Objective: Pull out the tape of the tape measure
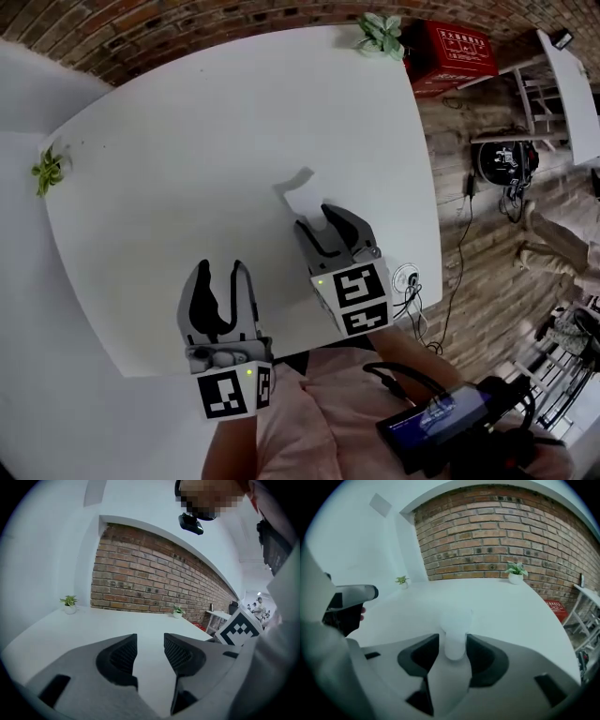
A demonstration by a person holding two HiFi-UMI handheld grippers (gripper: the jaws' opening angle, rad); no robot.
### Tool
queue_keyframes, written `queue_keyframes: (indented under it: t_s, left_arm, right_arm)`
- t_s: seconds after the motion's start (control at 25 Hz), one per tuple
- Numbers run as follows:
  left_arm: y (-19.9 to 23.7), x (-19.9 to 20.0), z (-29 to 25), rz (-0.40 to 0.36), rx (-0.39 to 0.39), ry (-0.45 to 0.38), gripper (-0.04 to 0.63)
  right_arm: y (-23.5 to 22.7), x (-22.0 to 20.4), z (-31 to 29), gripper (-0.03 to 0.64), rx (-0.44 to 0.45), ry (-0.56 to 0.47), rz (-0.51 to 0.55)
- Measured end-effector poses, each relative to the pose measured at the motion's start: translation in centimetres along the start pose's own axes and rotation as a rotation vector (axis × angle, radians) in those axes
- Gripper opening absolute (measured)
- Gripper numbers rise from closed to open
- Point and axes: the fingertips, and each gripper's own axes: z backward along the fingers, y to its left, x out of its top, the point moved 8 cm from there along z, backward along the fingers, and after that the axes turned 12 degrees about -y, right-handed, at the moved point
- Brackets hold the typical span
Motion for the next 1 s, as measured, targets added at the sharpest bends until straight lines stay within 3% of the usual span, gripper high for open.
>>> queue_keyframes:
  t_s: [0.08,0.24,0.6,1.0]
  left_arm:
    - [0.2,0.2,0.1,0.004,-0.001,-0.004,0.187]
    - [0.4,0.6,0.2,0.003,-0.006,-0.021,0.189]
    - [-1.7,4.9,0.4,0.033,-0.039,-0.115,0.199]
    - [-5.9,10.1,1.3,0.27,-0.161,-0.183,0.244]
  right_arm:
    - [-0.1,0.1,-0.1,0.143,-0.025,0.01,0.013]
    - [-0.6,0.0,0.1,0.14,-0.011,-0.002,0.008]
    - [0.1,5.0,4.3,0.138,0.06,-0.189,0.035]
    - [2.5,11.4,11.6,0.139,0.192,-0.497,0.07]
